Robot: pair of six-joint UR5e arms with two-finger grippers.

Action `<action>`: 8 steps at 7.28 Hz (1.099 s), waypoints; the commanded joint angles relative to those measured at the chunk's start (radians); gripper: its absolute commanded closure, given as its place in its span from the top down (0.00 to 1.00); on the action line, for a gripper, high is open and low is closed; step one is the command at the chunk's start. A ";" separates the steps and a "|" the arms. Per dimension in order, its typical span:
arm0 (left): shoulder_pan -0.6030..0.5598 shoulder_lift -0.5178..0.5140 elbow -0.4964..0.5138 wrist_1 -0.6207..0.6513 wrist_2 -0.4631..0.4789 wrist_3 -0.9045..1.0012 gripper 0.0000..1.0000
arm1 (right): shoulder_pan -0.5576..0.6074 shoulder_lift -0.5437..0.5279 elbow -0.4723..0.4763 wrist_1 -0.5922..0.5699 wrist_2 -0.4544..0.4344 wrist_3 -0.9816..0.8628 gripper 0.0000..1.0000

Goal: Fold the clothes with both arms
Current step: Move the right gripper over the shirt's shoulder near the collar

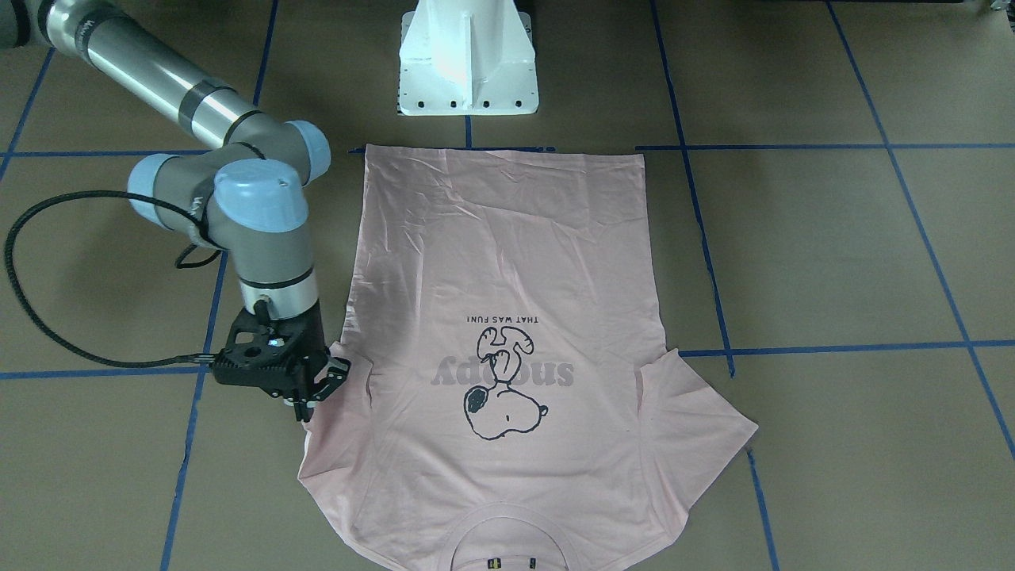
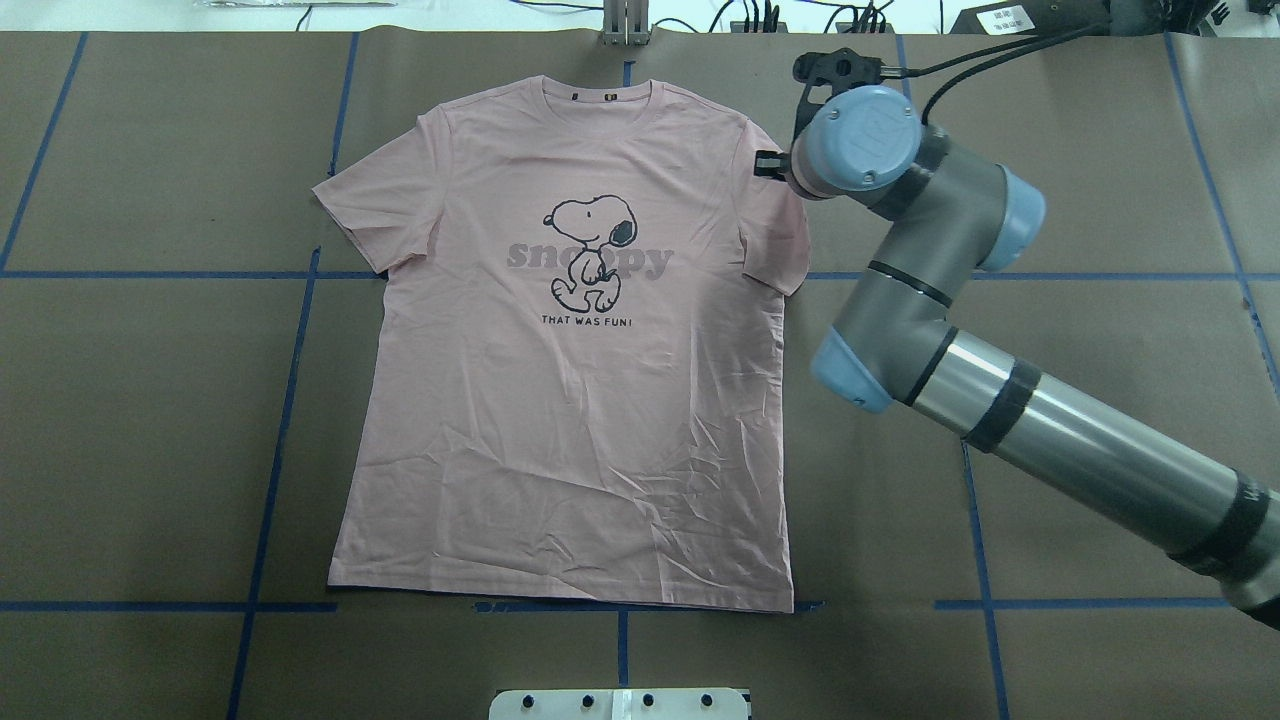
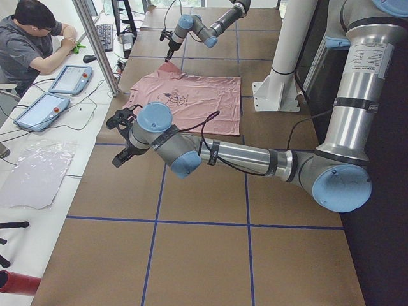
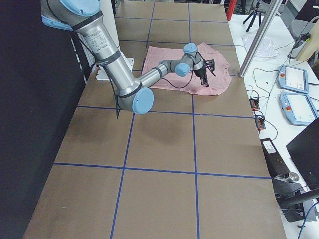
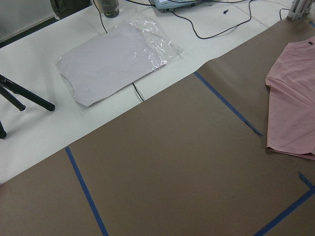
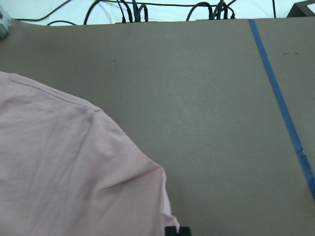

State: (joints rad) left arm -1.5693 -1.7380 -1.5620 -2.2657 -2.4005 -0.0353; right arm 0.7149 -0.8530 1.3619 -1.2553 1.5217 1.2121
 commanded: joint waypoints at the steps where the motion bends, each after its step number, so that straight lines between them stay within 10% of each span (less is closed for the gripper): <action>1: 0.000 0.000 -0.001 0.000 0.000 -0.002 1.00 | -0.072 0.154 -0.154 -0.053 -0.119 0.107 0.00; 5: 0.000 0.006 -0.003 0.000 -0.002 -0.002 1.00 | -0.086 0.222 -0.248 -0.049 -0.135 0.119 0.00; 6: -0.002 0.006 -0.003 0.000 -0.003 -0.002 1.00 | -0.084 0.223 -0.250 -0.047 -0.135 0.150 0.23; 7: -0.002 0.006 -0.003 0.000 -0.003 -0.002 1.00 | -0.083 0.224 -0.260 -0.050 -0.135 0.156 0.99; 8: 0.000 0.006 -0.001 0.000 -0.002 -0.003 1.00 | -0.068 0.242 -0.261 -0.050 -0.121 0.137 1.00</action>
State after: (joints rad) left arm -1.5702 -1.7319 -1.5644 -2.2657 -2.4033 -0.0371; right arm 0.6350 -0.6262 1.1064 -1.3045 1.3897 1.3576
